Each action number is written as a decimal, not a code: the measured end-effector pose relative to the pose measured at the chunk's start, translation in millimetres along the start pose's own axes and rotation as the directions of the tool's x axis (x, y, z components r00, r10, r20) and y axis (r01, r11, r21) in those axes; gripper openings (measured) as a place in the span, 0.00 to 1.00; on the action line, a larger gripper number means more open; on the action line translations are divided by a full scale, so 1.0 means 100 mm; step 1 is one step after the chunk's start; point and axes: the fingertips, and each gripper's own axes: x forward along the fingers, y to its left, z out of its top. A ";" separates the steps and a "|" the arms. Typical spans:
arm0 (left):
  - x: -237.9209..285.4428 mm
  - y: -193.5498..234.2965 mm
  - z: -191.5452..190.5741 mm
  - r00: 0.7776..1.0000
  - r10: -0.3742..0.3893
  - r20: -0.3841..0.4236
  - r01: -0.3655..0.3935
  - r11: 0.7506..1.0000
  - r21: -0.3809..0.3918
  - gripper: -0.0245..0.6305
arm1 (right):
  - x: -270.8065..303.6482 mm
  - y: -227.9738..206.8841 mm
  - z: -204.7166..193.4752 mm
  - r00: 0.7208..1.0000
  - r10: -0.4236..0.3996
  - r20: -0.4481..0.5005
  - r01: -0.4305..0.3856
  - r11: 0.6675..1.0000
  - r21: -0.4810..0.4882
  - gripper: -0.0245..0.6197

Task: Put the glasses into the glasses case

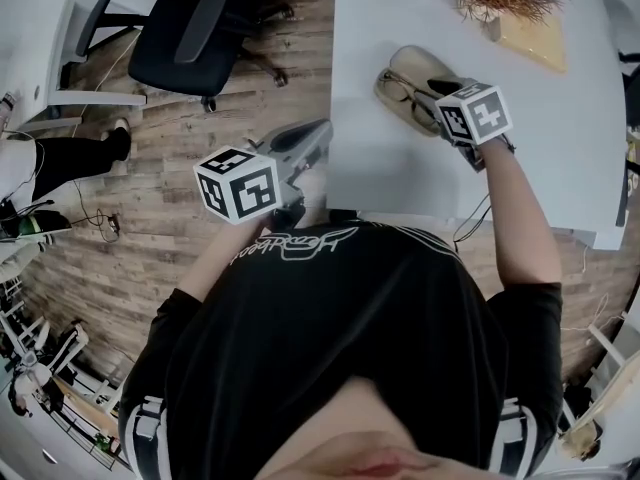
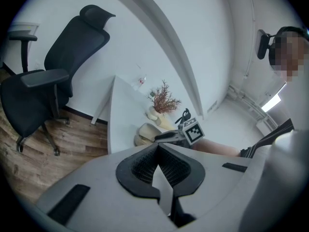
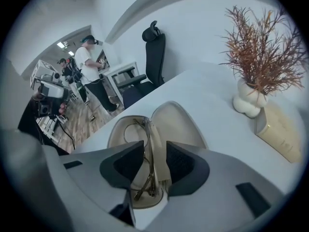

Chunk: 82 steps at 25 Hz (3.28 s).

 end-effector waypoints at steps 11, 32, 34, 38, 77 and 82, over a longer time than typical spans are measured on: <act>-0.43 -0.24 0.02 0.999 -0.046 0.011 0.045 0.997 0.064 0.05 | -0.88 0.12 0.28 0.941 -0.266 0.207 0.250 0.963 0.100 0.21; -2.57 -1.22 -0.40 0.982 -0.163 0.096 0.130 0.949 0.288 0.05 | -2.34 3.52 0.56 0.674 -0.246 0.697 0.204 0.968 0.145 0.05; -2.73 -1.32 -0.49 0.978 -0.186 0.095 0.149 0.940 0.307 0.05 | -2.42 3.83 0.50 0.648 -0.231 0.726 0.183 0.972 0.145 0.05; -3.01 -1.45 -0.69 0.972 -0.221 0.084 0.183 0.927 0.326 0.05 | -2.48 4.35 0.34 0.601 -0.197 0.775 0.135 0.980 0.144 0.05; -3.22 -1.93 -1.77 0.939 -0.337 -0.069 0.339 0.876 0.343 0.05 | -2.41 5.31 -0.80 0.577 -0.262 0.774 0.027 0.953 0.302 0.05; -3.18 -1.95 -1.79 0.940 -0.335 -0.069 0.338 0.879 0.337 0.05 | -2.42 5.30 -0.84 0.583 -0.264 0.768 0.031 0.952 0.304 0.05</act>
